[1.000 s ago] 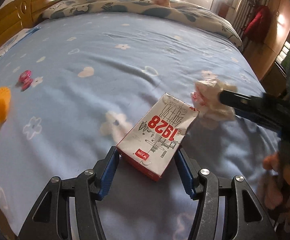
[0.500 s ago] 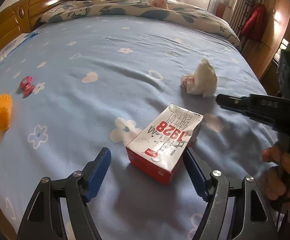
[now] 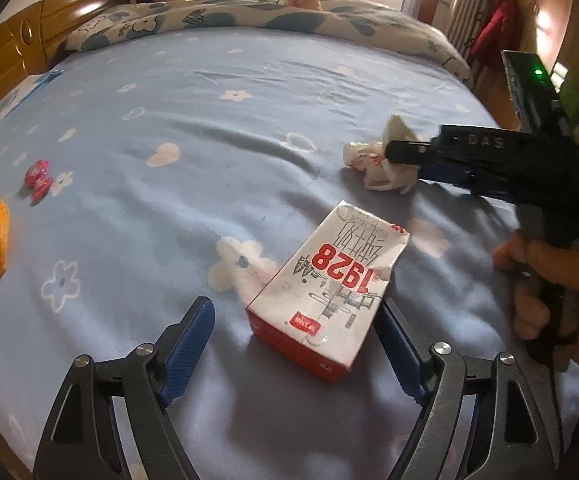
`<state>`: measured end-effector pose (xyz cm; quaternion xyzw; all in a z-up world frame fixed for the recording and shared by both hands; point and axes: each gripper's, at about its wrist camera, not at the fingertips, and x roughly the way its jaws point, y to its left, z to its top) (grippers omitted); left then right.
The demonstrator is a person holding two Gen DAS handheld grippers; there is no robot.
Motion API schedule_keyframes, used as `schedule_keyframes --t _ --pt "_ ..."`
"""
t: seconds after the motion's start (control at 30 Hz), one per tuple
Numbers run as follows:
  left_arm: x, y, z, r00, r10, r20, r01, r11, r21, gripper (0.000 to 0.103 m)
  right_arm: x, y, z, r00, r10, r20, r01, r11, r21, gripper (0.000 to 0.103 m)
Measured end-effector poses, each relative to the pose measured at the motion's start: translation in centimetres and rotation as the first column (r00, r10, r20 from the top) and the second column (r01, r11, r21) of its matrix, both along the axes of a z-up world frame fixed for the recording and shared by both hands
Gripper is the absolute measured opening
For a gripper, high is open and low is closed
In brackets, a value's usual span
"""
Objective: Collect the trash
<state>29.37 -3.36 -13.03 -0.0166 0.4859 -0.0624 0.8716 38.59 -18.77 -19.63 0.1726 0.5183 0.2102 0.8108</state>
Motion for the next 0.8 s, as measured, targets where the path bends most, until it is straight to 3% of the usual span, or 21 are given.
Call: schedule_keyframes --t 0.03,0.07,0.1,0.3,0.57,0.67,0.8 --pt "0.1 0.0 -0.1 1.000 0.003 -0.005 -0.003 1.000 -0.006 0.077 -0.2 -0.2 0.0 1.000 -0.002 0.000 0.002 1.000 0.009 0.043" --pt "0.2 -0.1 -0.1 1.000 0.003 -0.009 -0.003 1.000 -0.019 0.063 -0.4 -0.4 0.2 1.000 0.003 -0.009 -0.002 1.000 0.018 0.039" --pt "0.2 -0.2 -0.2 1.000 0.001 -0.017 -0.001 0.999 -0.033 0.060 -0.6 -0.4 0.4 1.000 0.007 -0.016 -0.007 1.000 0.017 0.038" --pt "-0.7 -1.2 0.2 1.000 0.016 -0.001 -0.016 1.000 -0.015 0.057 -5.2 -3.1 3.3 1.000 -0.003 -0.009 0.003 1.000 0.026 0.035" --pt "-5.9 -3.9 1.3 0.999 0.009 0.035 -0.009 1.000 0.000 0.057 -15.0 -8.4 7.1 0.992 -0.081 0.092 0.081 0.997 0.010 0.035" --pt "-8.1 -5.1 2.7 0.999 -0.010 0.040 0.011 1.000 -0.017 0.057 -19.1 -10.5 8.5 0.983 -0.152 0.107 0.152 0.988 0.010 0.035" --pt "-11.7 -7.3 5.4 0.993 -0.051 0.105 0.052 0.999 -0.009 0.057 -23.3 -11.9 10.4 0.967 -0.194 0.167 0.197 0.980 -0.001 0.035"
